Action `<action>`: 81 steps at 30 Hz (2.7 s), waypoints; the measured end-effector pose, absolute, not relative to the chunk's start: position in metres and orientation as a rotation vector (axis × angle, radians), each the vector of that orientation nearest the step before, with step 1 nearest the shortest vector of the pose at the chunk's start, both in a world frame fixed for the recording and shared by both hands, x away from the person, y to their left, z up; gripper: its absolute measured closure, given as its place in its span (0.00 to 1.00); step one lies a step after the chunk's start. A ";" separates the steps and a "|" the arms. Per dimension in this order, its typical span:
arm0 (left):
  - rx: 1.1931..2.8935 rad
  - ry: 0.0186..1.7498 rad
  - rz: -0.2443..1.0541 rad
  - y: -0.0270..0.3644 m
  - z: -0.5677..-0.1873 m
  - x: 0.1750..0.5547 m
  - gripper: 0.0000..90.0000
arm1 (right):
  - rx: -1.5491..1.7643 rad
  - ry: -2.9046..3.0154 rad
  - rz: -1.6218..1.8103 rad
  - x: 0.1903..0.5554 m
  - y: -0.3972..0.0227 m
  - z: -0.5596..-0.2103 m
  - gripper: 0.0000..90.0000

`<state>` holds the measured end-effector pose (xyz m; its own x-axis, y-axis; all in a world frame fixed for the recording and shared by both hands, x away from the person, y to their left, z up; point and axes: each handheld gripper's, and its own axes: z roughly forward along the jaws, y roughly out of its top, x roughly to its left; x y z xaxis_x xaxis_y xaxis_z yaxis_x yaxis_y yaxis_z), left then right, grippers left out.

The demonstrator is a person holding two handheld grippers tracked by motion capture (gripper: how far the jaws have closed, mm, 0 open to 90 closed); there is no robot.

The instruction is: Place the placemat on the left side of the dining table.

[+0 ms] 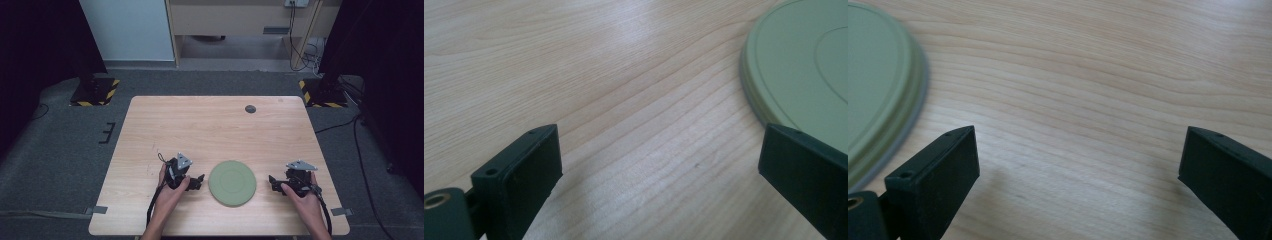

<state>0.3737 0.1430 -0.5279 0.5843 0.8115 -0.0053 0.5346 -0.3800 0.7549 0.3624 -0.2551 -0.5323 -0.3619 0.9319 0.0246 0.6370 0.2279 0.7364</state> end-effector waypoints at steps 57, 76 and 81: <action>2.170 0.842 0.480 0.094 -0.526 0.326 0.00 | 1.171 2.289 1.032 0.324 -0.196 -0.528 0.02; 2.161 0.868 0.493 0.092 -0.527 0.335 0.00 | 1.200 2.257 1.014 0.330 -0.196 -0.528 0.01; 2.160 0.873 0.513 0.090 -0.526 0.336 0.00 | 1.199 2.243 1.010 0.330 -0.196 -0.528 0.01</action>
<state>0.3356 0.0900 -0.5262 0.6889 0.7199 0.0853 0.4246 -0.4960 0.7574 0.3305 -0.1957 -0.5281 -0.5507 0.8346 -0.0130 0.5437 0.3704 0.7532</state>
